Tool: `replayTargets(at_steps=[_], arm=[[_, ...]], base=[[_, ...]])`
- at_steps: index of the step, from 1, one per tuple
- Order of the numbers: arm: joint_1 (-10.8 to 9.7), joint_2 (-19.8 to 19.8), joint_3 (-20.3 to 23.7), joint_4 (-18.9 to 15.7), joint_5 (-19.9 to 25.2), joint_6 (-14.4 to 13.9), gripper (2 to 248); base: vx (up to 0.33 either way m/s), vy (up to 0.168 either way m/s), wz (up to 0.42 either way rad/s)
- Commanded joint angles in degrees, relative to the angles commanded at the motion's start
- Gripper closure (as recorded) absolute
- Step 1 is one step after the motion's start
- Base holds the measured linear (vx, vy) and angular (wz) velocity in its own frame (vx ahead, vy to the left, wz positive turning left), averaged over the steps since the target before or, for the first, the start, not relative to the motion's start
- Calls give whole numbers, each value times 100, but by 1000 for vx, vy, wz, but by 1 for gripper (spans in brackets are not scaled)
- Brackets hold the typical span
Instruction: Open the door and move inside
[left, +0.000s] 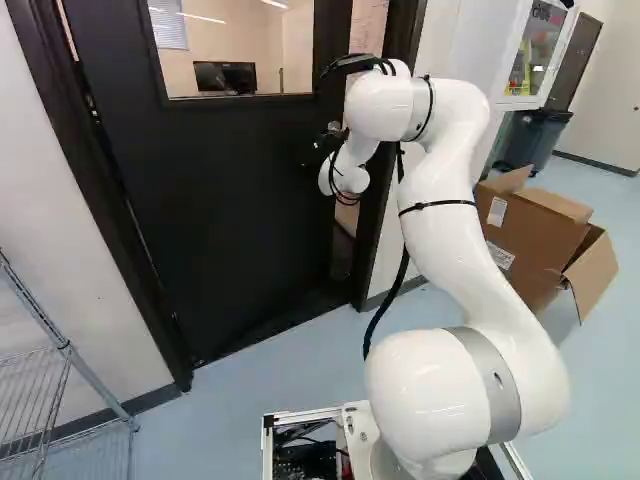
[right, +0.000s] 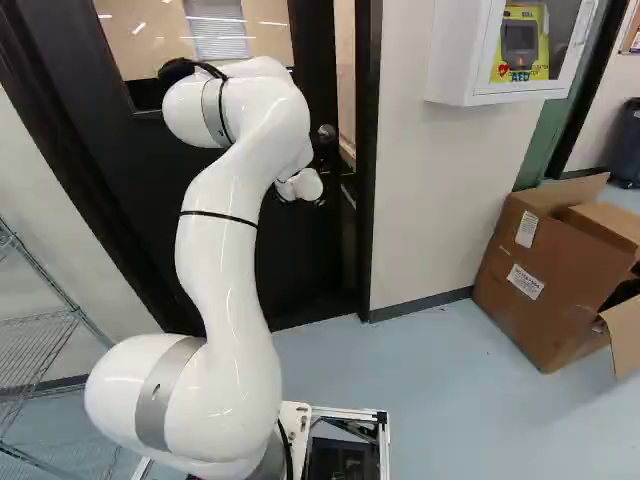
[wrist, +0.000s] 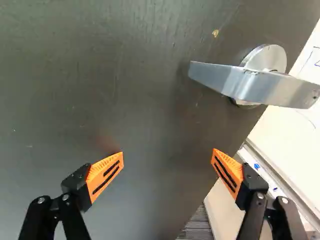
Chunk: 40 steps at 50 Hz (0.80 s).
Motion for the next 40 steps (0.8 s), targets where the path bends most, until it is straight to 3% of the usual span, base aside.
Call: replayTargets(at_steps=[40], arm=[[464, -710, -1026, 670, 0, 0, 3]], base=[[0, 0, 0]])
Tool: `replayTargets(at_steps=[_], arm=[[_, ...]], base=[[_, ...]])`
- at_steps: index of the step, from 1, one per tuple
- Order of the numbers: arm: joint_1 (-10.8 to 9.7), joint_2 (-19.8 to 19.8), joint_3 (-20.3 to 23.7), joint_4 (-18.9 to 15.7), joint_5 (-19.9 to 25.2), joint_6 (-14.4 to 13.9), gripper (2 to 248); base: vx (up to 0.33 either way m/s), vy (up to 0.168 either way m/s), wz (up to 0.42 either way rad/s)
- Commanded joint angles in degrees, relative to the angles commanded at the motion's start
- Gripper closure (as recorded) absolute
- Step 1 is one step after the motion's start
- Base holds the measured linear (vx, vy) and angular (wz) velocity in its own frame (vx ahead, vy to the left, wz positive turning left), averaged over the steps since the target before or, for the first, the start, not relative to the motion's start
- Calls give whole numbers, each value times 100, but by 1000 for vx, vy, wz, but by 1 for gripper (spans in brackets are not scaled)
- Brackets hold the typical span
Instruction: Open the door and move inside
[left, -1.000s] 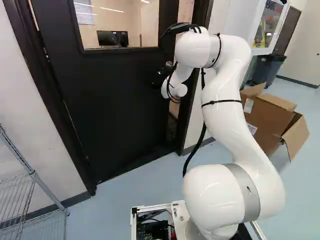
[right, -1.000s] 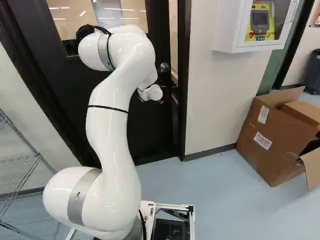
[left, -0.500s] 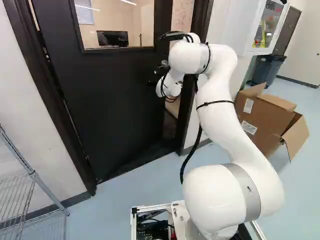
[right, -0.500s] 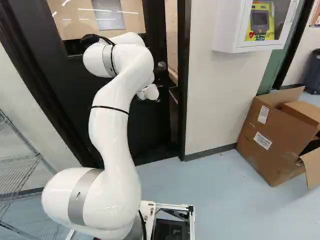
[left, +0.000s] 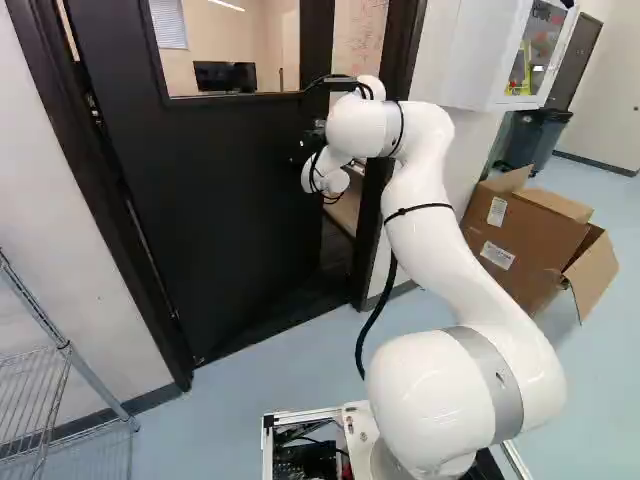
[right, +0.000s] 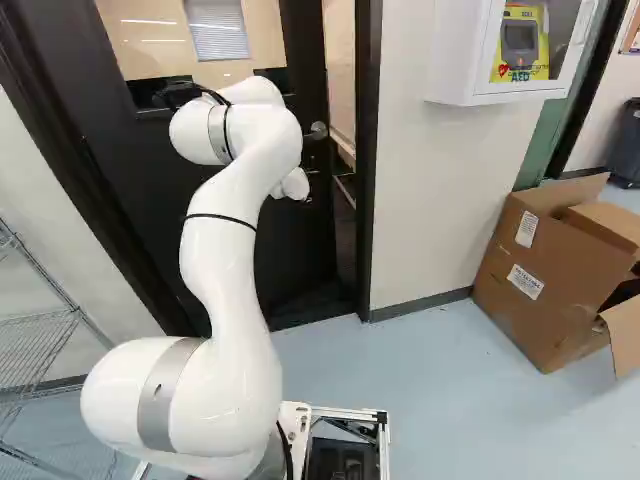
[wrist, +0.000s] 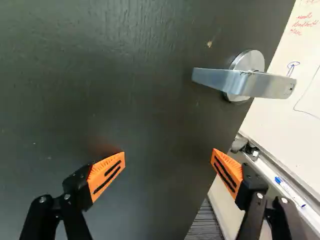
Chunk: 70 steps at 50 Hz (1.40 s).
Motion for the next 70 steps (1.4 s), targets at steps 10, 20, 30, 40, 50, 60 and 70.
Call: replayTargets(at_steps=[10, 20, 30, 40, 50, 60, 70], arm=[[70, -115, -168, 153, 0, 0, 3], [105, -152, -222, 287, 0, 0, 3], [115, -159, -232, 398, 0, 0, 3], [118, -125, -182, 475, 0, 0, 3], [123, 77, 112, 519, 0, 0, 3], [133, 376, 544, 523, 0, 0, 3], [143, 682, 981, 523, 0, 0, 3]], base=[[0, 0, 0], [0, 0, 0], [0, 0, 0], [0, 0, 0], [0, 0, 0], [0, 0, 0], [0, 0, 0]])
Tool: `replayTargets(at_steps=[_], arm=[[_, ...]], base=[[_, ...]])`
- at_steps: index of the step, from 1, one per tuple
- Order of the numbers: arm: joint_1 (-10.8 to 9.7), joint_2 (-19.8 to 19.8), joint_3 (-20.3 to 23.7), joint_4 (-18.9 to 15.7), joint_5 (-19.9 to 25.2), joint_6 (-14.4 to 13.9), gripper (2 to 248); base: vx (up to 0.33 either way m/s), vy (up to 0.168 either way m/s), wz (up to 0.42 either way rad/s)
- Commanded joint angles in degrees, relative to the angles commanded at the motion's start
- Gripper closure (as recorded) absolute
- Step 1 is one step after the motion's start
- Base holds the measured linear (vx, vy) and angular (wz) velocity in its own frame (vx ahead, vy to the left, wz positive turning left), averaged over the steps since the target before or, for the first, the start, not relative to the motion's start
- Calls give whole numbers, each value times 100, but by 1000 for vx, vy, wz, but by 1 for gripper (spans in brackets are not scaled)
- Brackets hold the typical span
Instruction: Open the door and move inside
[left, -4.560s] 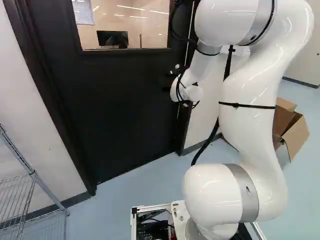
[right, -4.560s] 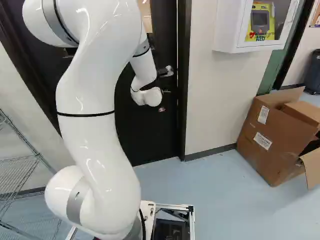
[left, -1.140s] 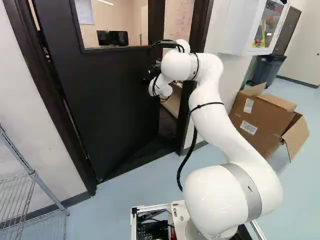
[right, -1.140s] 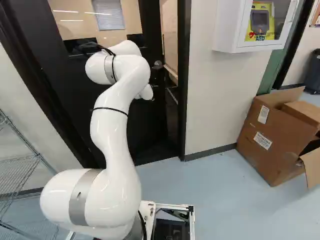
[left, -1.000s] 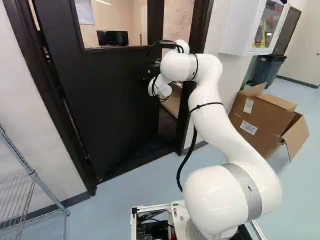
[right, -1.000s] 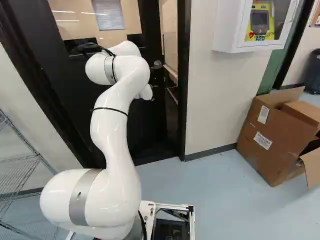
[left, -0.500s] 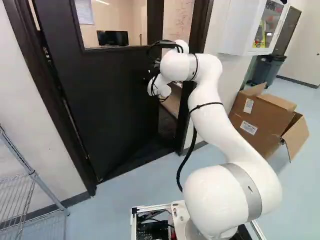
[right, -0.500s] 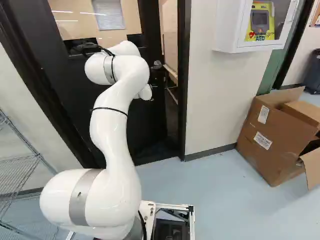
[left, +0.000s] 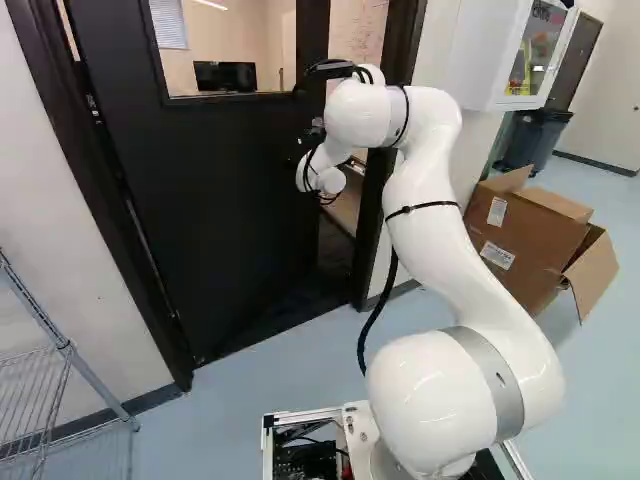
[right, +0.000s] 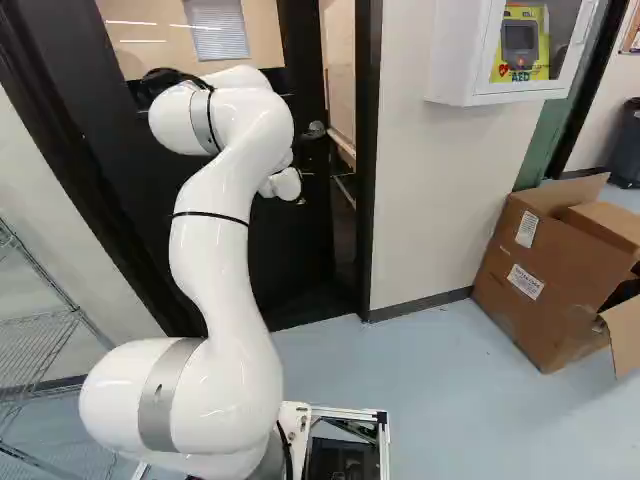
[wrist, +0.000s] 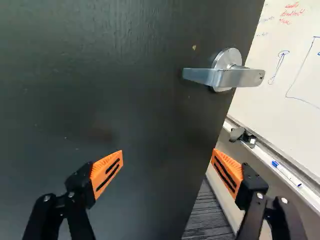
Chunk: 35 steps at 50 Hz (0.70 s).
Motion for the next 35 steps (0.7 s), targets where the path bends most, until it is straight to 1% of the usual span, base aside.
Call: replayTargets(at_steps=[35], arm=[[39, 985, 1374, 0, 0, 0, 3]], base=[[0, 0, 0]])
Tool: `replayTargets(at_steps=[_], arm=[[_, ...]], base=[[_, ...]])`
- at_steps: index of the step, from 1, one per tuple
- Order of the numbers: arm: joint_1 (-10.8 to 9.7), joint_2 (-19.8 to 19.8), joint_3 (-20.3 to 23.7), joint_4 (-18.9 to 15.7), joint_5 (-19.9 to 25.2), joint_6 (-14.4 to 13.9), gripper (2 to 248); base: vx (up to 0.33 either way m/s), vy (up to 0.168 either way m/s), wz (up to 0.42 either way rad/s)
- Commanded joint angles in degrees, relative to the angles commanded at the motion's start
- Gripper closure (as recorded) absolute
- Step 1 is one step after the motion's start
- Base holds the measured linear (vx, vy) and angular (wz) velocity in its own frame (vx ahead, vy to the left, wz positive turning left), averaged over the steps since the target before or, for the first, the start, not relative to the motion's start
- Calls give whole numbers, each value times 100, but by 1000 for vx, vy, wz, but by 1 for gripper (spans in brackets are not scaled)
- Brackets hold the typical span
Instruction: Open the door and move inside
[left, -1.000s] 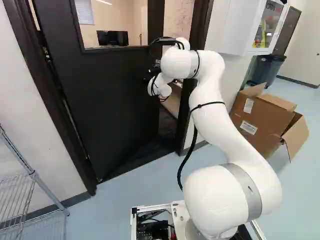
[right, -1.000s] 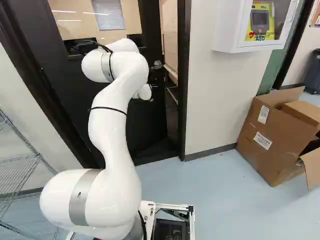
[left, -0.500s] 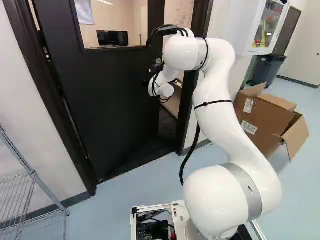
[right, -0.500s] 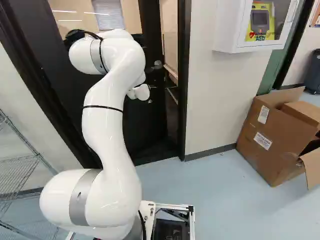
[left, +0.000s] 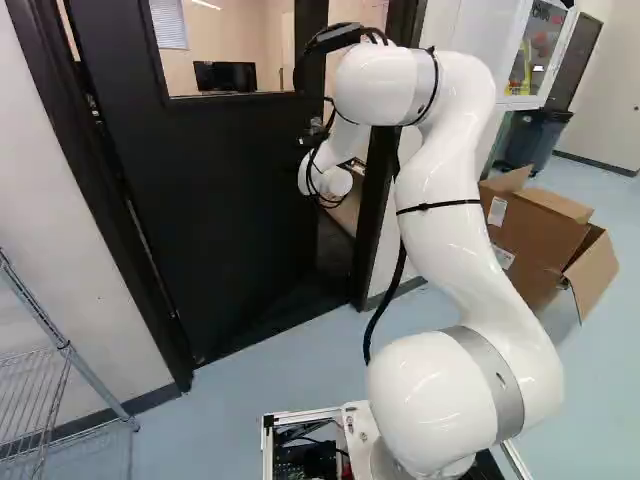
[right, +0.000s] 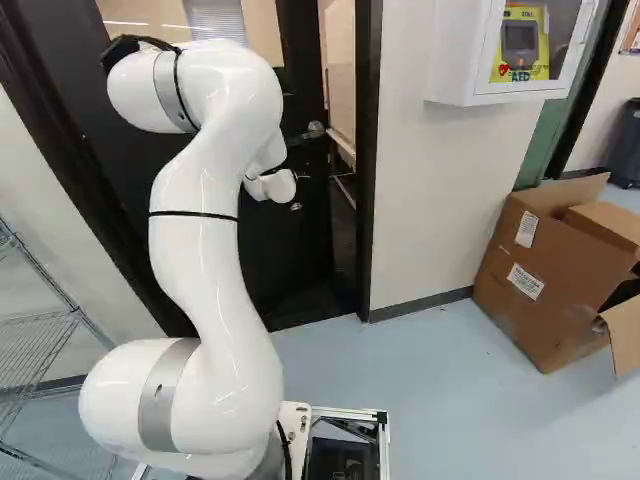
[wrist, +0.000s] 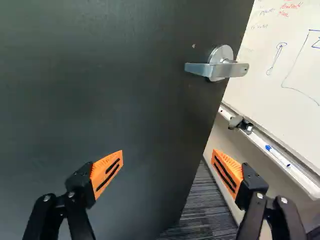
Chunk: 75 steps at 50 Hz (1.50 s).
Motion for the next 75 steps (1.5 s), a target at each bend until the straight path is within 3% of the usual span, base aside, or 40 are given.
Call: replayTargets(at_steps=[75], arm=[[-11, 1993, 2562, 571, -17, 0, 3]], base=[[0, 0, 0]])
